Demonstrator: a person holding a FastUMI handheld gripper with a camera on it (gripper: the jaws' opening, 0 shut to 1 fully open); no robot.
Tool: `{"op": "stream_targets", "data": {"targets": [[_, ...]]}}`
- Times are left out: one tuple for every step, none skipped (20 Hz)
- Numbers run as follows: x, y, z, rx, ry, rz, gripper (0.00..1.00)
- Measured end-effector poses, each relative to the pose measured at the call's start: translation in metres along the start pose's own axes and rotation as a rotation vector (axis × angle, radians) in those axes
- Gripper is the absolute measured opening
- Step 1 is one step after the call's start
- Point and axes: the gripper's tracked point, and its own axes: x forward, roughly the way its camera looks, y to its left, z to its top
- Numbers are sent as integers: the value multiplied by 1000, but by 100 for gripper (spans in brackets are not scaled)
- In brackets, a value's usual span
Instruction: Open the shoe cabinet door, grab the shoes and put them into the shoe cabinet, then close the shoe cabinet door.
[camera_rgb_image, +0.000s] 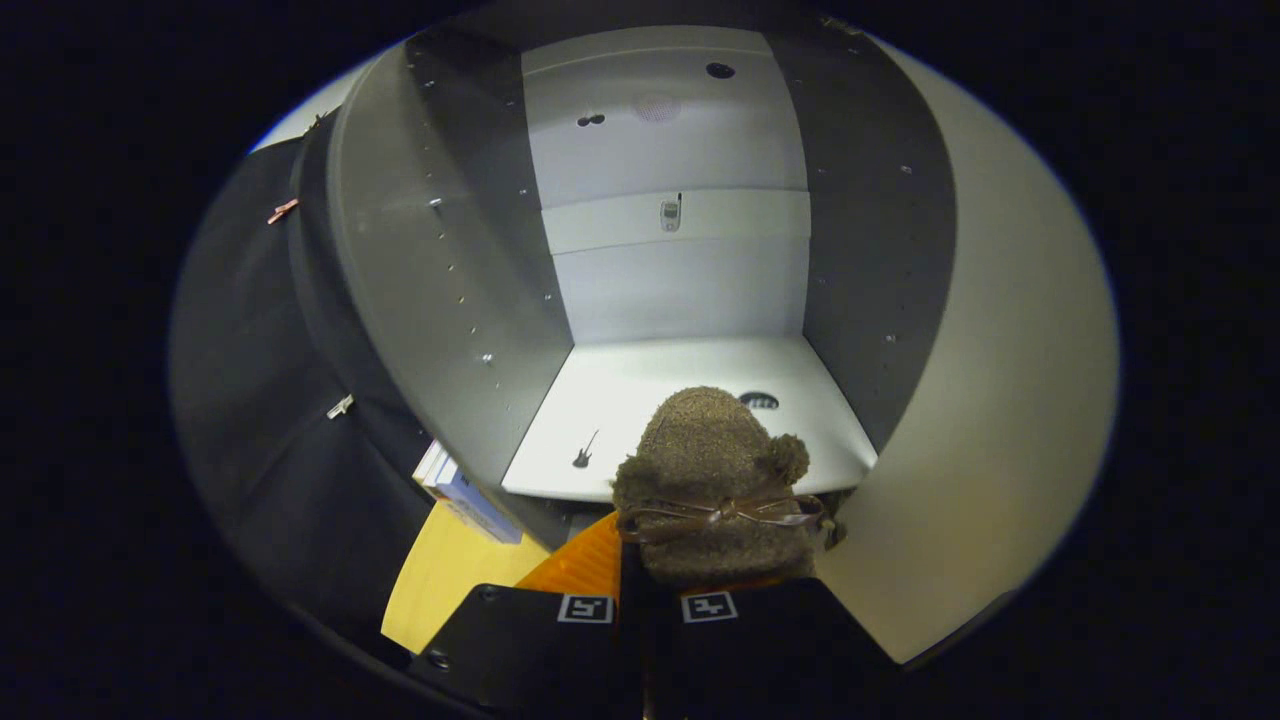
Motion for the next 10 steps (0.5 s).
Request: {"op": "stream_targets", "data": {"targets": [[13,1,6,-6,6,-5,10],[25,1,11,-7,7,-8,10],[37,3,17,-7,8,-11,10],[49,5,23,-3,6,-12,10],[63,5,28,-2,4,-16,10],[76,5,33,-2,3,-22,10],[87,3,38,3,-1,-31,10],[100,1,42,7,3,-41,10],[112,-3,45,10,4,-53,10],[124,-7,48,8,12,-67,10]]}}
